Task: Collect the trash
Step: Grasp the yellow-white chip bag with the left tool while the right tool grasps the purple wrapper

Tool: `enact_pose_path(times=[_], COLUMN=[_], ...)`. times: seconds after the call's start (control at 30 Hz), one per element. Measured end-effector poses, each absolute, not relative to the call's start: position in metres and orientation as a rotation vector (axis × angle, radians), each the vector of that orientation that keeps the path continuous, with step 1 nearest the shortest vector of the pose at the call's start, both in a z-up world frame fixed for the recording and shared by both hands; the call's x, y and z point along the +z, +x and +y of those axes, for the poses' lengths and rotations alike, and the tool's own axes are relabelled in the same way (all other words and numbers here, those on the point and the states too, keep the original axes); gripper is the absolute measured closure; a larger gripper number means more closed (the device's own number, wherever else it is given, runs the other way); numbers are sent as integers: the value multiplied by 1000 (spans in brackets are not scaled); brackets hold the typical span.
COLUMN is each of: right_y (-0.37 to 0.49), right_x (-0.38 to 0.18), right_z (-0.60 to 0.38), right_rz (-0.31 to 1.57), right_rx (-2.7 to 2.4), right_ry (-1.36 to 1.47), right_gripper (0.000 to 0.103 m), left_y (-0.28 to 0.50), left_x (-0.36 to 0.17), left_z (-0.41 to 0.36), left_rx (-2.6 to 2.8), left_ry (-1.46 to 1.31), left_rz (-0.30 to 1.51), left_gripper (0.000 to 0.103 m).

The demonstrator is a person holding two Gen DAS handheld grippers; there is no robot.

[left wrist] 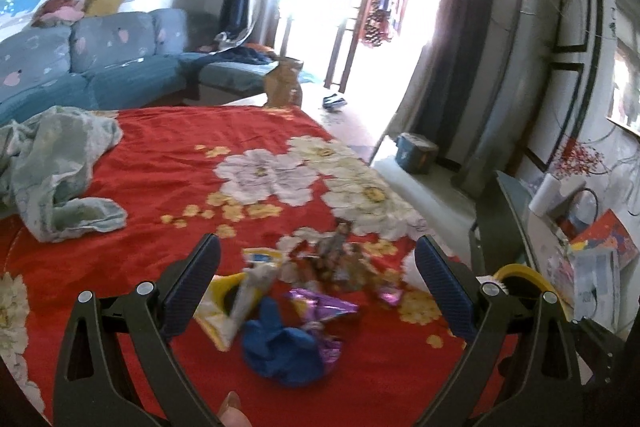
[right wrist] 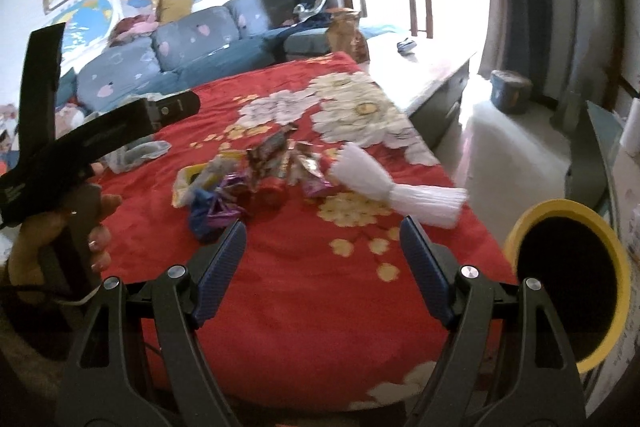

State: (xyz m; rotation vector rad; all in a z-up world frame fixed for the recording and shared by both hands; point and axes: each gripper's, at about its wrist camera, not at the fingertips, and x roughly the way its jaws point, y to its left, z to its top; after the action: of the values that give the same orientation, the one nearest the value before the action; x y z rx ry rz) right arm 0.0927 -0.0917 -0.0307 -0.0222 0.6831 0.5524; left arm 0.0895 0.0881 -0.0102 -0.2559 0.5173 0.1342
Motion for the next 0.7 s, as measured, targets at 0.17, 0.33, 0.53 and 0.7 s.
enact_pose_path(times=[0.17,0.33,0.53,0.7], right_y=[98,105,112,118], right_x=[-35,-46,-56,-63], right_z=[-64,-43,-22,-9], right_rz=[705,753,799,831], right_rx=[625,685,738,776], right_ry=[-41,-36,-36,-34], right_gripper=[32,39,48,51], left_y=[91,92,96,99], left_x=[-19,-30,-49,-65], left_z=[113,135,157,168], left_rx=[191,240,286,288], left_ry=[-280,-303,-338,-388], left_rz=[548,580,645,693], left_gripper=[8,8,9,19])
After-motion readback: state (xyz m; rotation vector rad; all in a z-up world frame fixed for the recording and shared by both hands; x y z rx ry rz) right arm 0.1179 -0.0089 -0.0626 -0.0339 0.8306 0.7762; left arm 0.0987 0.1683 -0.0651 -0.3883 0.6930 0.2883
